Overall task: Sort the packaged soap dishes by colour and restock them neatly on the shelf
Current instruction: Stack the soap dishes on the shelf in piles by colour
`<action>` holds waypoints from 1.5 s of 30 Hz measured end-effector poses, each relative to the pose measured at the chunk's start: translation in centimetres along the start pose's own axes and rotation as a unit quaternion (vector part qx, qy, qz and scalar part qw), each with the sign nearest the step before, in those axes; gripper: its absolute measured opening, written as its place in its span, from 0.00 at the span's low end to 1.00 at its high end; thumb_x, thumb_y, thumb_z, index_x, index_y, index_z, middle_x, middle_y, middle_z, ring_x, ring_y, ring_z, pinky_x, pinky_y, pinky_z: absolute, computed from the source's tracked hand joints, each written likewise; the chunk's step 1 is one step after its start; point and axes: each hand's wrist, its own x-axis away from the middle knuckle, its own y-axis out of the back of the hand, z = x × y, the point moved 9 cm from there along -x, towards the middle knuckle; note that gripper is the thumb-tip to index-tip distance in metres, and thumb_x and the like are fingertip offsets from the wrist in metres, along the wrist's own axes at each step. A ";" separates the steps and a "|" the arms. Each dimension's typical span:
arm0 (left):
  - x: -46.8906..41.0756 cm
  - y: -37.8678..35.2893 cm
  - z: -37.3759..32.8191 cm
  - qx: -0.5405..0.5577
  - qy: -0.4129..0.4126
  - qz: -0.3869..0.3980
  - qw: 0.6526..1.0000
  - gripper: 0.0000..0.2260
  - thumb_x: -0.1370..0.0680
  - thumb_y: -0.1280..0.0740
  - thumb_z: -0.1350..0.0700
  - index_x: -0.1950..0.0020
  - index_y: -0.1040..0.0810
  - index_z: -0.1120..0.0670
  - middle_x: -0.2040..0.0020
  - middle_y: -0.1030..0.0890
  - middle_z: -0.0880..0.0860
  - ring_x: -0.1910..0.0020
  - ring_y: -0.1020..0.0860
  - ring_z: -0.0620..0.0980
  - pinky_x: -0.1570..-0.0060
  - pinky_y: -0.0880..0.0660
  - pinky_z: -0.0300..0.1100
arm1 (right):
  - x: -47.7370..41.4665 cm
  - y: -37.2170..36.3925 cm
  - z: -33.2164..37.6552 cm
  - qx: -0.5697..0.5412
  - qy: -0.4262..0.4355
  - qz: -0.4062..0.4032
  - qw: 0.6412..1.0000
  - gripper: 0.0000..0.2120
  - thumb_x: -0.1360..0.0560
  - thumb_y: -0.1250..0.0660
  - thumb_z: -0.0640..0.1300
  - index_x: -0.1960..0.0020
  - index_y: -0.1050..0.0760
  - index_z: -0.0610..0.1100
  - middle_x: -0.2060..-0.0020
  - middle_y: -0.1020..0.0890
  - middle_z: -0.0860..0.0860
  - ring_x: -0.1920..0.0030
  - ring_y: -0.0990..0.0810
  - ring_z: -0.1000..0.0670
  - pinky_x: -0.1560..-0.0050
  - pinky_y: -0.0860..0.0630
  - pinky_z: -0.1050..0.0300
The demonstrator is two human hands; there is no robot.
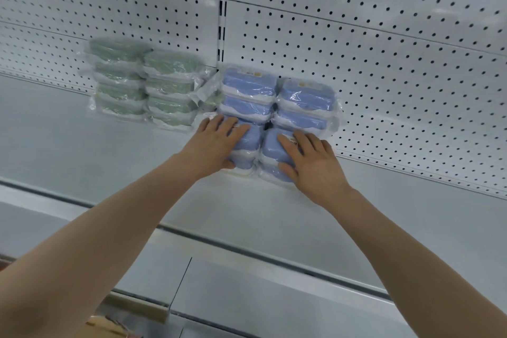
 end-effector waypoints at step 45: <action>63.5 -1.6 7.8 0.170 0.466 0.117 0.861 0.21 0.25 0.28 0.54 0.33 0.25 0.52 0.36 0.24 0.52 0.37 0.28 0.57 0.54 0.21 0.52 | 15.8 -1.4 48.2 -0.231 0.272 0.162 0.920 0.28 0.30 0.25 0.43 0.33 0.27 0.40 0.41 0.22 0.42 0.43 0.21 0.40 0.47 0.21 0.47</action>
